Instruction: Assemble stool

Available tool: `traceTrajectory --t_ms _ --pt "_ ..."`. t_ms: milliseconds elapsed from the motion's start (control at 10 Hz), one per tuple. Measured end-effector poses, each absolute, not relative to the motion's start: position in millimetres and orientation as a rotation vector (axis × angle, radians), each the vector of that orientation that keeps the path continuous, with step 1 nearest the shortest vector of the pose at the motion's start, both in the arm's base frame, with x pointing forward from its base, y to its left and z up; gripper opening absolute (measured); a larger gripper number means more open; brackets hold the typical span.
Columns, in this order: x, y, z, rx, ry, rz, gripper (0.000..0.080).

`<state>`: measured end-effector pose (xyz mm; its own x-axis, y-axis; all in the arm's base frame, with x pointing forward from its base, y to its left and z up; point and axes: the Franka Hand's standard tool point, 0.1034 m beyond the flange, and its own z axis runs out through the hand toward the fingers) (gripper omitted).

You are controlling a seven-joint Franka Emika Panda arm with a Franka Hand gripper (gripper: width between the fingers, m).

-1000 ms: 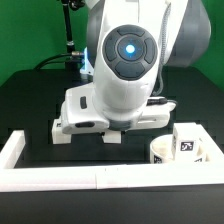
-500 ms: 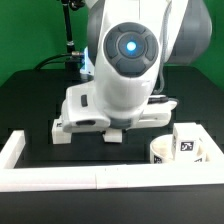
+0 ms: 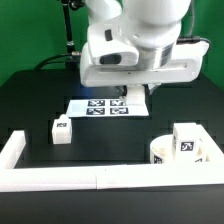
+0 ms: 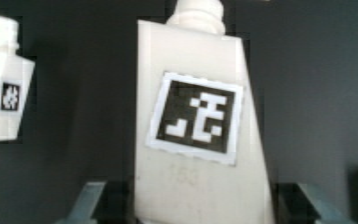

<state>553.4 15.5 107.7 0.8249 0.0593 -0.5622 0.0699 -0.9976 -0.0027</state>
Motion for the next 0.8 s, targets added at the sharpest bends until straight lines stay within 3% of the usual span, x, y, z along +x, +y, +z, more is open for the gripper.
traceTrajectory --t_ms 200,300,600,800 --pt "554 16 106.6 2.984 0.106 -0.915 0.0324" --pt "573 26 107.1 3.02 0.145 -0.685 0.0324" --pt "577 40 135.1 3.074 0.292 -0.202 0.0324" --pt "589 37 135.8 3.08 0.286 0.06 0.0324"
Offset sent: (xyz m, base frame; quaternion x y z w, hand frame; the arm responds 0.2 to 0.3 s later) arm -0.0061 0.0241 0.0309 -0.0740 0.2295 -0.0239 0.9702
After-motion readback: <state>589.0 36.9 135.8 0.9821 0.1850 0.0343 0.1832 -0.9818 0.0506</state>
